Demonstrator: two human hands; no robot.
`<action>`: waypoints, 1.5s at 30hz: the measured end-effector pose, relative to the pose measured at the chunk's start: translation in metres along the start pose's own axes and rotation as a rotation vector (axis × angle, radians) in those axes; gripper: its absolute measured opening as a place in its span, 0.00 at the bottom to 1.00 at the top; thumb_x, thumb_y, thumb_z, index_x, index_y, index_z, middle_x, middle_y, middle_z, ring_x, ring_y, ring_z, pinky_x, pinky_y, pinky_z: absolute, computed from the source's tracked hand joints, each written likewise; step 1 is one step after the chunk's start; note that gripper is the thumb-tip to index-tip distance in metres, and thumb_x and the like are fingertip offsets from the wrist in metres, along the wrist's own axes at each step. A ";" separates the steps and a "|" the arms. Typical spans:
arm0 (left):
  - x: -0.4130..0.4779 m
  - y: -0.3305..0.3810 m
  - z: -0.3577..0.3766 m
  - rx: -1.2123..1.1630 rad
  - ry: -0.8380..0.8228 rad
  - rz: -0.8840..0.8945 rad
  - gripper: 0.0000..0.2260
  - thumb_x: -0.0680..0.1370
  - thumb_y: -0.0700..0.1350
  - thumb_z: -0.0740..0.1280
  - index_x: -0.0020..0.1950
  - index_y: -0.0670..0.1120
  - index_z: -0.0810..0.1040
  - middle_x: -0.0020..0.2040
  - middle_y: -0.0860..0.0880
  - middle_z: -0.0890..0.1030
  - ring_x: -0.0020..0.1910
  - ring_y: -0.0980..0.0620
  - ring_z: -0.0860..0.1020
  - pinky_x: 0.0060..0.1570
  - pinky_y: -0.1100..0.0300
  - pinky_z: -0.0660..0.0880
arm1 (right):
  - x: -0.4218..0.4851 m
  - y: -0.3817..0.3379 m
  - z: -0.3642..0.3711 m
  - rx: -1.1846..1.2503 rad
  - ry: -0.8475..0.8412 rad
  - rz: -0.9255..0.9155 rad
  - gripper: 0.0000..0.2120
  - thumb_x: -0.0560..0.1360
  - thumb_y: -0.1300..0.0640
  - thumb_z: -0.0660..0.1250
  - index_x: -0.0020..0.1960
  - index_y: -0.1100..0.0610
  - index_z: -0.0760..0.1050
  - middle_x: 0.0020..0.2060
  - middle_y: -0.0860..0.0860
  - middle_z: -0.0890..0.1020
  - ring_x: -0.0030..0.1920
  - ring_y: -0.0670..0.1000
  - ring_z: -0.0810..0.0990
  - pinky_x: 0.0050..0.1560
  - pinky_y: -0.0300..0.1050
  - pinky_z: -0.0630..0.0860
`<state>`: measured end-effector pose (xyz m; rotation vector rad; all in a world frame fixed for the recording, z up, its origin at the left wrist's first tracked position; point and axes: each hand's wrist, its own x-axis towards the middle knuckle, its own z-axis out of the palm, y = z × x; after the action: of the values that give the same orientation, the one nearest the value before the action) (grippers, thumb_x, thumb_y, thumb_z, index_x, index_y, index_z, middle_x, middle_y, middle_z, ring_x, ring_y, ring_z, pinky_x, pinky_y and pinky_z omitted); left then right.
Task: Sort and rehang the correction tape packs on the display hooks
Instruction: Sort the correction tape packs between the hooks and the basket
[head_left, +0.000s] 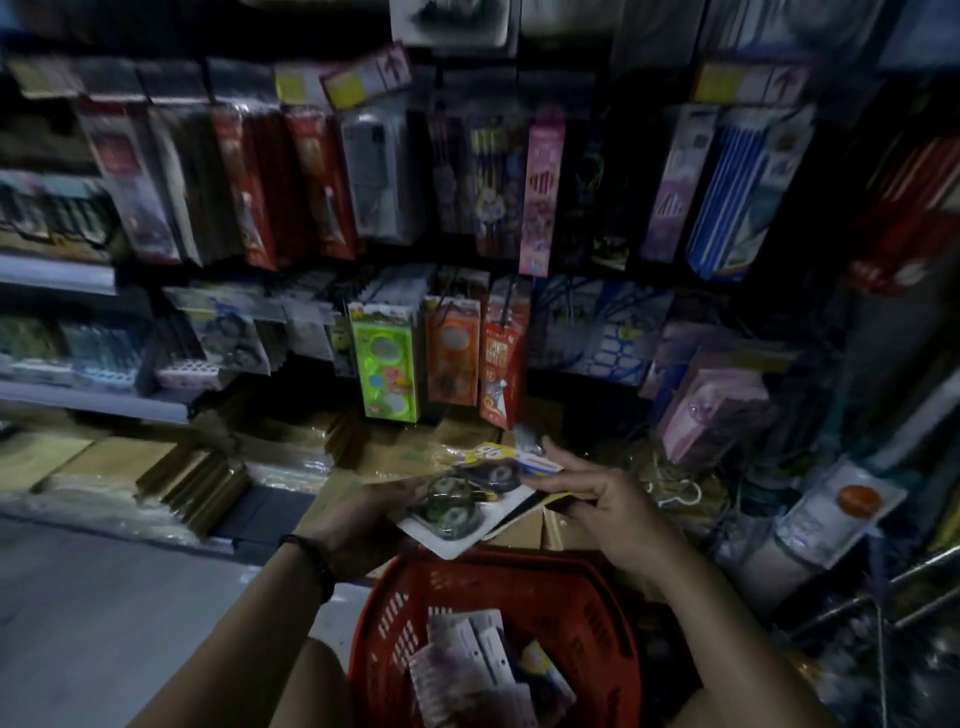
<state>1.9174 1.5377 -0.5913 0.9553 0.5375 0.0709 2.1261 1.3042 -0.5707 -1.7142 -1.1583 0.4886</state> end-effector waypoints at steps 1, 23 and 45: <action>-0.003 0.007 0.001 0.007 -0.026 0.027 0.25 0.79 0.36 0.69 0.77 0.36 0.73 0.75 0.32 0.75 0.79 0.31 0.68 0.80 0.40 0.65 | 0.003 -0.007 -0.004 0.003 0.015 -0.018 0.41 0.73 0.81 0.64 0.57 0.33 0.85 0.73 0.35 0.72 0.75 0.37 0.69 0.74 0.33 0.65; -0.024 0.065 0.116 0.596 0.187 0.990 0.21 0.85 0.56 0.61 0.78 0.69 0.66 0.76 0.60 0.74 0.76 0.54 0.74 0.72 0.45 0.75 | 0.064 -0.166 -0.020 -0.115 0.537 -0.030 0.18 0.79 0.55 0.69 0.35 0.59 0.67 0.27 0.58 0.73 0.27 0.56 0.81 0.27 0.44 0.64; -0.017 0.165 0.121 0.126 0.196 0.869 0.16 0.76 0.49 0.75 0.63 0.54 0.81 0.64 0.41 0.85 0.63 0.39 0.85 0.64 0.35 0.80 | 0.104 -0.225 -0.063 -0.686 0.198 -0.274 0.49 0.65 0.34 0.78 0.80 0.39 0.60 0.80 0.38 0.54 0.80 0.47 0.50 0.80 0.56 0.60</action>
<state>1.9880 1.5380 -0.3983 1.2573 0.2716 0.9261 2.1145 1.3799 -0.3268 -2.0624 -1.4849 -0.2830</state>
